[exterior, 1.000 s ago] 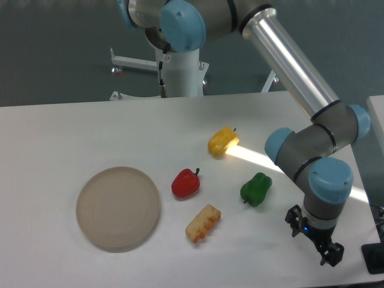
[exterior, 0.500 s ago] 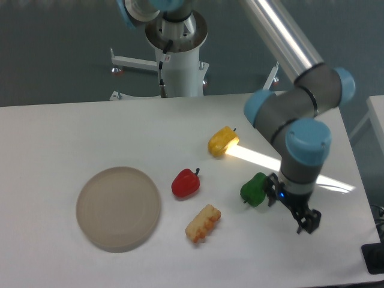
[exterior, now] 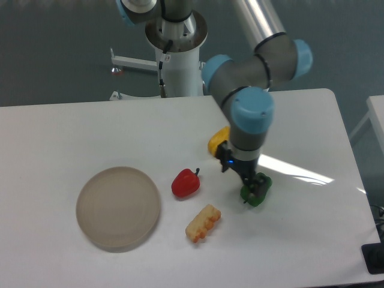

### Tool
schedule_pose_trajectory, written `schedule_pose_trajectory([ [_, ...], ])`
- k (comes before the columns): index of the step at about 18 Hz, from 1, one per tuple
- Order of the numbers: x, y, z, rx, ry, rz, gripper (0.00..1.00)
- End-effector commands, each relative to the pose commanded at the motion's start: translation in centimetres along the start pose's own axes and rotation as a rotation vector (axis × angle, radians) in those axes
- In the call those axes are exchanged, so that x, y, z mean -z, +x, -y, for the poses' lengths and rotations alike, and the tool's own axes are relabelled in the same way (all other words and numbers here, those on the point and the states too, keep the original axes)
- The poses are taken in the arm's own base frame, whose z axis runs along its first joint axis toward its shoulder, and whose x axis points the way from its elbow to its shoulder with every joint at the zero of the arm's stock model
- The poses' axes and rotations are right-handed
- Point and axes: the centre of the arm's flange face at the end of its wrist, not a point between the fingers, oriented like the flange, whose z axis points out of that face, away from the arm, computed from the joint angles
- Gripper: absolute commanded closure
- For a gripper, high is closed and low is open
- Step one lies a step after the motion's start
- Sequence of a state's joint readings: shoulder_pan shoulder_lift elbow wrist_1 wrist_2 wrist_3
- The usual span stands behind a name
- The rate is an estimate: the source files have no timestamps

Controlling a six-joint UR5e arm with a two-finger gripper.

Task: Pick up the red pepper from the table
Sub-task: 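Move the gripper over the red bell pepper and lower it, then close the gripper fingers around the red bell pepper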

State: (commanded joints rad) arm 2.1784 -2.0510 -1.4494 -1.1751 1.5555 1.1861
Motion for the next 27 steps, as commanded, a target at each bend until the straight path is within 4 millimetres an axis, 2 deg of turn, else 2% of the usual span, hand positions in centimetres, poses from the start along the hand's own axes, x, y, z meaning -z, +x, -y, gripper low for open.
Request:
schedule_pose_trajectory([
  [4, -0.6, 2.8, 1.3, -0.018, -0.005, -0.010, 0.00],
  [7, -2.2, 3.7, 1.1, -0.008, 0.000, 0.031, 0.00],
  [10, -2.6, 5.0, 1.5, -0.026, -0.032, 0.039, 0.00],
  [14, -3.1, 5.5, 1.8, 0.005, -0.034, 0.029, 0.00],
  [15, -3.3, 6.0, 2.8, 0.011, -0.032, 0.032, 0.00],
  [27, -5.6, 6.1, 3.0, 0.014, -0.040, 0.023, 0.00],
])
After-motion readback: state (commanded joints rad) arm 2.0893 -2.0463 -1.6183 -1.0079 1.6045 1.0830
